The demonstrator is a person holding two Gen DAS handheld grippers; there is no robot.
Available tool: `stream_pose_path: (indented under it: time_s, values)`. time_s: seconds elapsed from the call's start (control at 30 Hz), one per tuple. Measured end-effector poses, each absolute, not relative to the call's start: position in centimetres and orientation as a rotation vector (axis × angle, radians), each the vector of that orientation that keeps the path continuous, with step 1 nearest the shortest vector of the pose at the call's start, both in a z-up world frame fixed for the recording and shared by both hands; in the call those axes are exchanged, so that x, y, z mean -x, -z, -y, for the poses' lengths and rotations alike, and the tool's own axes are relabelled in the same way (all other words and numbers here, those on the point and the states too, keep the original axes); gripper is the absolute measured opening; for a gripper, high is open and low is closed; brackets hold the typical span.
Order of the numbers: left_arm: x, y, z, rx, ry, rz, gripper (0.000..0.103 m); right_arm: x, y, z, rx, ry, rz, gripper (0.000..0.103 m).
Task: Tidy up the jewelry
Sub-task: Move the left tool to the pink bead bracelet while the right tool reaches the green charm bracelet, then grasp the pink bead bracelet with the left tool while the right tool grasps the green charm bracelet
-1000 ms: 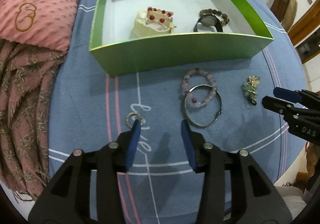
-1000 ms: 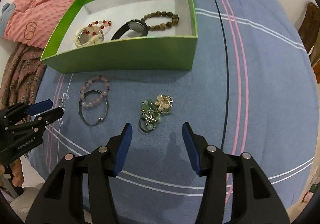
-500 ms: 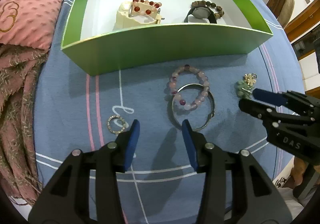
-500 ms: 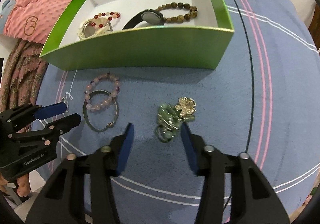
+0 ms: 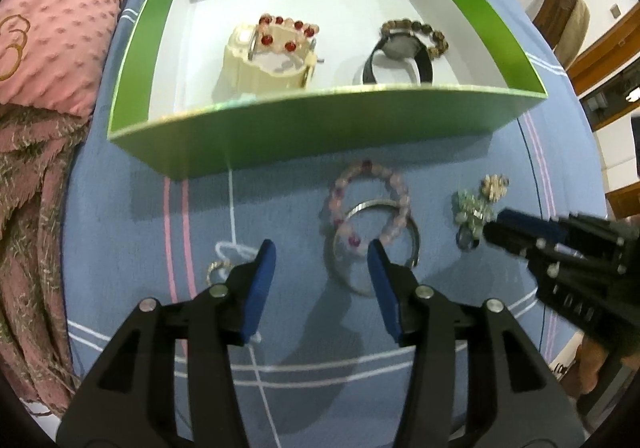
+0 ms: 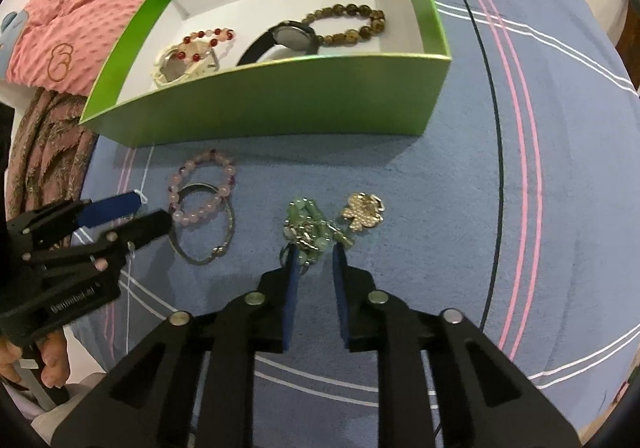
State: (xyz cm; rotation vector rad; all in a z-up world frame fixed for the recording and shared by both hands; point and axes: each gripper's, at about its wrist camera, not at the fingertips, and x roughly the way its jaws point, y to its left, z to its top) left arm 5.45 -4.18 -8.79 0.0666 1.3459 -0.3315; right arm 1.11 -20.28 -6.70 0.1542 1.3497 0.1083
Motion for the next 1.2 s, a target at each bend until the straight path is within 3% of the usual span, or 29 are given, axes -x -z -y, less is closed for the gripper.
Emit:
stream_pose_path:
  time_s: [0.37,0.57,0.63,0.9,1.2]
  values:
    - [-7.4,10.1,5.2,-0.040,0.311,-1.356,0.044,-1.0,6.7,20.4,-0.159,-0.126,-1.350,0.024]
    - [-7.7,10.1,5.8,-0.025,0.338,-1.360,0.031,-1.1,6.8,20.2,-0.156,-0.131,-1.352,0.024]
    - [-7.5,10.3,6.1,-0.041,0.344,-1.372,0.017,-1.2,6.8,20.2,-0.155,-0.134,-1.352,0.024]
    - [-6.1,10.1,6.6,-0.023,0.348,-1.387,0.009,-1.0,6.6,20.3,-0.157,-0.139,-1.345,0.024]
    - [-4.6,8.2,4.4,0.024,0.362,-1.360,0.008,-1.0,6.4,20.4,-0.147,-0.145,-1.341,0.024]
